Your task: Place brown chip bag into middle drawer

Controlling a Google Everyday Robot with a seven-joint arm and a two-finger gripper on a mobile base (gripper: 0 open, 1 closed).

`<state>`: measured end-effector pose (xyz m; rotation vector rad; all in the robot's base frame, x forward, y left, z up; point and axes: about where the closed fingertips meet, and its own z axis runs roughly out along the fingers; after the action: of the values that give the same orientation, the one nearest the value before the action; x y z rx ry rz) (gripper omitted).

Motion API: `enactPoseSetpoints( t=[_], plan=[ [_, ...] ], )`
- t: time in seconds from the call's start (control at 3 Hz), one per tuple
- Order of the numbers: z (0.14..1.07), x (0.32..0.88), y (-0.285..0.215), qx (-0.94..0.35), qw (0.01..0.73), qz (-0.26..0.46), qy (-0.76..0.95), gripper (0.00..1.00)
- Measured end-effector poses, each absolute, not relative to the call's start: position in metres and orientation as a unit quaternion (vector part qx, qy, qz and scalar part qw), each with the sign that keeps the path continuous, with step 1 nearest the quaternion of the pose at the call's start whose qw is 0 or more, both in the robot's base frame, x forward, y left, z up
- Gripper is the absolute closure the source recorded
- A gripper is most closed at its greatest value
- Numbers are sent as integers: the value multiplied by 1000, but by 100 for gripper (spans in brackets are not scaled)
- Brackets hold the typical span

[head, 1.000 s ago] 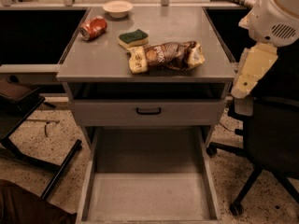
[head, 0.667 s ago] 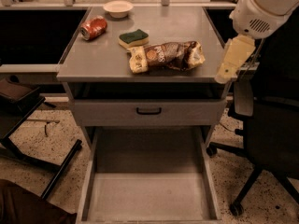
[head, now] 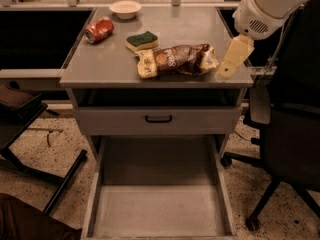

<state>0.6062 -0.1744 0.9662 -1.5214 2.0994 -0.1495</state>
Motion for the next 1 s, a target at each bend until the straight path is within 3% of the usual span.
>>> enactPoseSetpoints(
  t=[1.0],
  plan=[
    [900, 710, -91, -590, 292, -10, 753, 0]
  ],
)
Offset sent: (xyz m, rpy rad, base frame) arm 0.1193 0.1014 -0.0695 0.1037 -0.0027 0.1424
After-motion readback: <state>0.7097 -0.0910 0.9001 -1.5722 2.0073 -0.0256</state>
